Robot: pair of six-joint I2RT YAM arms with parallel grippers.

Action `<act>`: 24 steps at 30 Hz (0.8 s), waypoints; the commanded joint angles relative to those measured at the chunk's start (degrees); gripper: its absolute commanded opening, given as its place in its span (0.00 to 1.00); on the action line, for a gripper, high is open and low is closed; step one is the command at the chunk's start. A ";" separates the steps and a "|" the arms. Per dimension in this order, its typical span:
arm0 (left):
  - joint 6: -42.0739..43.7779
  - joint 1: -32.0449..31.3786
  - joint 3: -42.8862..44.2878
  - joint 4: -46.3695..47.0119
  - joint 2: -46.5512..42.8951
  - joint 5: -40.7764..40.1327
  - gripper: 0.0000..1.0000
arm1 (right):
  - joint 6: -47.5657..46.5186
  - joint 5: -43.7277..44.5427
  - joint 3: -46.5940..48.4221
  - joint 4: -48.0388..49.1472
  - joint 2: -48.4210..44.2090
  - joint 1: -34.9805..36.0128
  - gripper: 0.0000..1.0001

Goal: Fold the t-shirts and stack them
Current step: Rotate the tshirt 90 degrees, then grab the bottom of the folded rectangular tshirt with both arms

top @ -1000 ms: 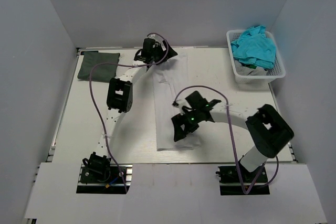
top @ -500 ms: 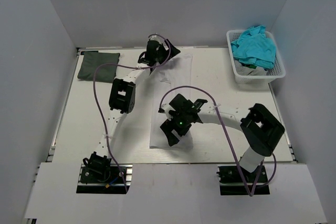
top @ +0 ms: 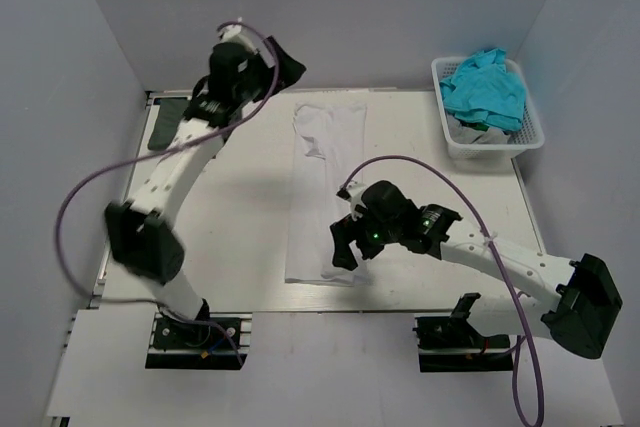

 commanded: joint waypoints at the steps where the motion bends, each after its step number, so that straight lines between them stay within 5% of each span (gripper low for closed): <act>1: -5.69 -0.07 -22.94 -10.93 -13.61 -4.06 0.99 | 9.96 8.20 -1.98 -5.28 -3.02 -0.54 0.90; 4: -7.51 -0.07 -44.23 -5.60 -27.07 6.98 0.99 | 11.30 9.80 -1.46 -8.02 -2.77 -0.98 0.90; 8: -5.40 -2.52 -50.19 -19.59 -31.49 12.54 0.99 | 12.09 5.24 -2.07 -9.88 0.83 -1.68 0.90; 12: -6.01 -4.47 -61.76 -23.43 -36.40 14.13 0.99 | 12.62 3.21 -4.45 -8.30 3.82 -2.47 0.90; 24: -7.68 -12.55 -69.98 -17.81 -34.75 17.83 0.91 | 11.92 -0.75 -9.11 -1.00 12.08 -5.02 0.90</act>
